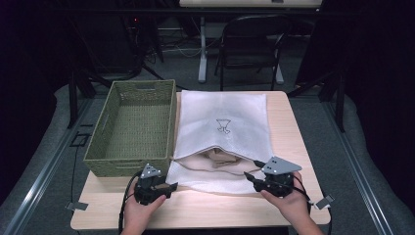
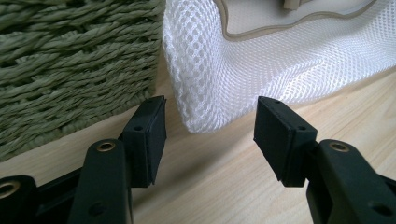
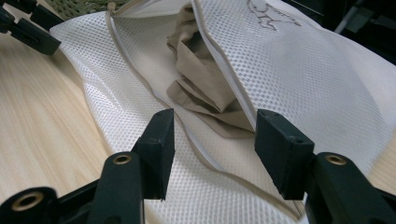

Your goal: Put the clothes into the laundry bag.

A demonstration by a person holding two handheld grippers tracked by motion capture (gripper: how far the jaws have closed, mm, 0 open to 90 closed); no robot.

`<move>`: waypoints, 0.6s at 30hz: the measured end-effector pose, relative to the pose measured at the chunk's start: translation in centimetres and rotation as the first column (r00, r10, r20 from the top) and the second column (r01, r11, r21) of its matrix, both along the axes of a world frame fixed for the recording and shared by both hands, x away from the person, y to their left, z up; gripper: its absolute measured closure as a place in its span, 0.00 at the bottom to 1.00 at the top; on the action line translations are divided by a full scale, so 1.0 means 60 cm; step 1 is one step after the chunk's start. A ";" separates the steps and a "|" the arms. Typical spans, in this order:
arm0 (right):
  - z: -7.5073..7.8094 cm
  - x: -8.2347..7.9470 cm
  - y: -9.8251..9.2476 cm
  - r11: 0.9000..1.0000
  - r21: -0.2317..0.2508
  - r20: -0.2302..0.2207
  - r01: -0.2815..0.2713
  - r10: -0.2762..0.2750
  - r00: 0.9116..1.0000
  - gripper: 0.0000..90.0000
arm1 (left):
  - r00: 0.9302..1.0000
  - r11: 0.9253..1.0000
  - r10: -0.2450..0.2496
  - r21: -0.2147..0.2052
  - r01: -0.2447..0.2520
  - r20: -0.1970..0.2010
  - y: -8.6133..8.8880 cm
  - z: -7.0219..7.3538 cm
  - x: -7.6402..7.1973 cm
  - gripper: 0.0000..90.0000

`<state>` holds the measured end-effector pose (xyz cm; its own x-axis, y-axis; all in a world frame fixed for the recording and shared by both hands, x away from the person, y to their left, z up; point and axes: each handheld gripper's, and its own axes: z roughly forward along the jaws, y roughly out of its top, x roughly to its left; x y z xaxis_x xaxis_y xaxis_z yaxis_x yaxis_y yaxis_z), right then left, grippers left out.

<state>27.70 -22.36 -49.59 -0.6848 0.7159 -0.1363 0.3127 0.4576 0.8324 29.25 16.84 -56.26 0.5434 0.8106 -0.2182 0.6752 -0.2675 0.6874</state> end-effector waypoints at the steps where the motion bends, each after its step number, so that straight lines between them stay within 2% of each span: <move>1: 0.001 -0.004 -0.007 1.000 0.014 -0.002 0.008 -0.008 1.000 0.52 | 1.000 1.000 0.000 0.001 0.000 0.002 -0.002 -0.001 0.001 0.49; 7: -0.010 -0.017 -0.038 0.996 0.059 -0.007 0.073 -0.072 0.997 0.49 | 1.000 1.000 -0.010 -0.016 0.010 0.001 -0.012 -0.007 0.007 0.50; 11: -0.022 -0.017 -0.057 0.993 0.046 -0.023 0.110 -0.109 0.994 0.49 | 1.000 1.000 -0.014 -0.019 0.014 0.015 -0.016 -0.004 0.009 0.51; 15: -0.029 -0.020 -0.078 0.985 0.076 -0.041 0.156 -0.154 0.987 0.49 | 1.000 0.999 -0.014 -0.034 0.015 0.016 -0.017 -0.001 0.013 0.54; 18: -0.032 -0.024 -0.093 0.981 0.066 -0.052 0.183 -0.179 0.982 0.49 | 1.000 0.999 -0.012 -0.031 0.012 0.018 -0.021 0.000 0.015 0.59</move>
